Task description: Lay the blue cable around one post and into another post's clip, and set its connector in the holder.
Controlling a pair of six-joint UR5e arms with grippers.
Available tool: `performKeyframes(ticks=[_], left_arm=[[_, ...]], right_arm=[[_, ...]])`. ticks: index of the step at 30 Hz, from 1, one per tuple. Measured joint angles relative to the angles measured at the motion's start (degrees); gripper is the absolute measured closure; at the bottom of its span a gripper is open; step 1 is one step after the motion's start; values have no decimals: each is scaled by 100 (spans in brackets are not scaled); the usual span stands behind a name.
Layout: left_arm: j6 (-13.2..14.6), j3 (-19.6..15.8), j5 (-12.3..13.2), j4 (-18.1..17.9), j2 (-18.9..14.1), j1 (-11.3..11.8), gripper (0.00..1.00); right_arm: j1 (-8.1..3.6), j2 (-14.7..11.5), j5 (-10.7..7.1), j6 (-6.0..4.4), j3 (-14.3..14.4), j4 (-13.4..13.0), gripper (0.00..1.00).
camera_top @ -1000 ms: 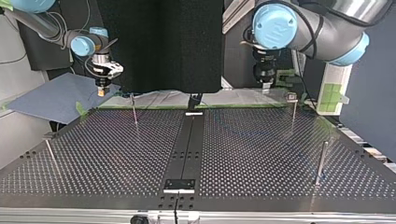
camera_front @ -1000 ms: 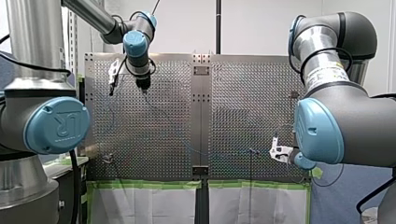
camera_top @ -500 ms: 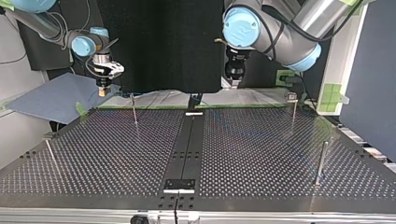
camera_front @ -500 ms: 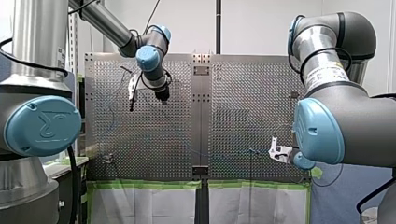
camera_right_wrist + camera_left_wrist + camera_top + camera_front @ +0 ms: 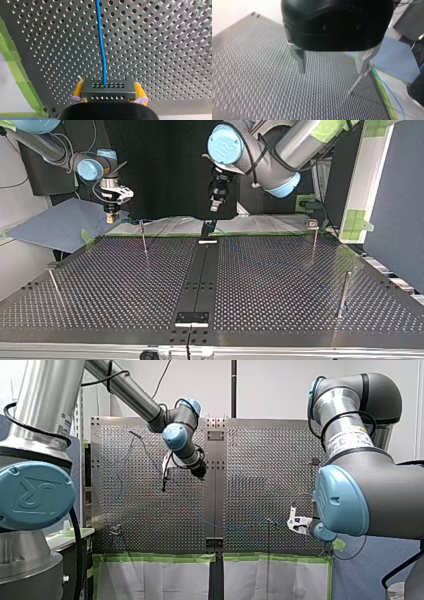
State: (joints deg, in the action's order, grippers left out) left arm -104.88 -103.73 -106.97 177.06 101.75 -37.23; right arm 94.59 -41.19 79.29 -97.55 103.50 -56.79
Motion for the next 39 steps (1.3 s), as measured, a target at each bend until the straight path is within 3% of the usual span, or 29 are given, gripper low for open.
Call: performKeyframes(ticks=[11, 18, 23, 29, 39], left_arm=[[105, 521, 29, -570, 571, -512, 2], [180, 442, -3, -882, 882, -349, 2], [169, 349, 176, -1167, 1166, -184, 2], [381, 308, 260, -1523, 1523, -208, 2], [377, 307, 529, -2076, 2075, -283, 2]], right_arm=[[16, 0, 0, 6, 0, 0, 100], [20, 0, -4, 7, 0, -3, 100], [25, -1, -5, 6, 0, -2, 100], [28, -1, -2, 7, 0, -3, 100], [34, 0, -2, 7, -2, 0, 100]])
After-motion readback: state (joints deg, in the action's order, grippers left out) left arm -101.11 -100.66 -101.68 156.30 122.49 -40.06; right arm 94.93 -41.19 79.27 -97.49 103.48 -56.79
